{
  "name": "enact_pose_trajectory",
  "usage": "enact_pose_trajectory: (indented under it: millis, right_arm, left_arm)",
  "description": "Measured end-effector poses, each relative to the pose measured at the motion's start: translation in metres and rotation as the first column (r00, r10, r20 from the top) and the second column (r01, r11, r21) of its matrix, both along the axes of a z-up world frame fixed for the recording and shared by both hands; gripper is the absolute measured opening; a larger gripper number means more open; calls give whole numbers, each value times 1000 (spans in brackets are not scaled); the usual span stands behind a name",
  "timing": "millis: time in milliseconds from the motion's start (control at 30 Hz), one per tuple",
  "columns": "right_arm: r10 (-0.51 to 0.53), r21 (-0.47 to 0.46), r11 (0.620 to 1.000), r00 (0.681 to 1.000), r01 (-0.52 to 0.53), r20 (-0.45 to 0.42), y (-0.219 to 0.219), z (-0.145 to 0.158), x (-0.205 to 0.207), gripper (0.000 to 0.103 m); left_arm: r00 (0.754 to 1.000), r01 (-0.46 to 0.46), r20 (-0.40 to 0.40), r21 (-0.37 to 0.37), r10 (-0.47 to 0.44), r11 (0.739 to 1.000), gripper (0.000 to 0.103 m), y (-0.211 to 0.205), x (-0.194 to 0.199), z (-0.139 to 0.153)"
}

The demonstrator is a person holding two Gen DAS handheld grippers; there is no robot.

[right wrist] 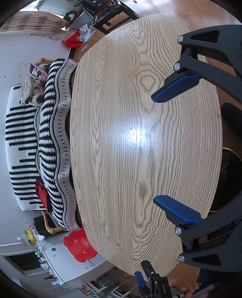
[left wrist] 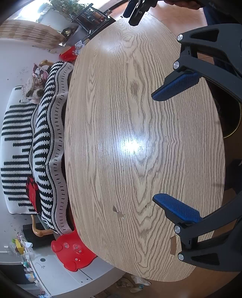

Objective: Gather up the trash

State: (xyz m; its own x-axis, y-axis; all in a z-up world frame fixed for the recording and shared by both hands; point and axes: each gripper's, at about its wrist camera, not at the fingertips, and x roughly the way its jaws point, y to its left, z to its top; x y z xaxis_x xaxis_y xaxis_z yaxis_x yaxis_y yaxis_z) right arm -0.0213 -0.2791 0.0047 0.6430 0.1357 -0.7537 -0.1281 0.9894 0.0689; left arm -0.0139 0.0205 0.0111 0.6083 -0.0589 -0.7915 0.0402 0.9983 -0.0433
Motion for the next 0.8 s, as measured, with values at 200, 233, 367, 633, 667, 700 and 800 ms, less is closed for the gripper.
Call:
enact_pose_trajectory:
  millis: [200, 233, 367, 633, 667, 700, 800]
  right_arm:
    - [-1, 3, 1000, 1000, 1, -3, -1, -1, -1, 96]
    - [-1, 2, 1000, 1000, 1, -3, -1, -1, 0, 96]
    - [-2, 4, 1000, 1000, 2, -5, -1, -1, 0, 96]
    - [-1, 10, 1000, 1000, 1, -9, -2, -1, -1, 96]
    - [-1, 11, 1000, 1000, 1, -10, -2, -1, -1, 96]
    - [-1, 13, 1000, 1000, 1, -10, -2, -1, -1, 96]
    - [-1, 12, 1000, 1000, 1, -10, -2, -1, -1, 96]
  left_arm:
    - [1000, 1, -3, -2, -1, 1000, 96, 1, 0, 0]
    - [1000, 0, -2, -2, 0, 1000, 96, 1, 0, -1]
    - [1000, 0, -5, -3, 0, 1000, 96, 1, 0, -1]
    - [1000, -6, -10, -2, 6, 1000, 96, 1, 1, -3]
    - [1000, -5, -11, -2, 5, 1000, 96, 2, 1, -3]
    - [1000, -5, -12, -3, 5, 1000, 96, 2, 1, -4]
    - [1000, -5, -12, -2, 5, 1000, 96, 1, 1, -3]
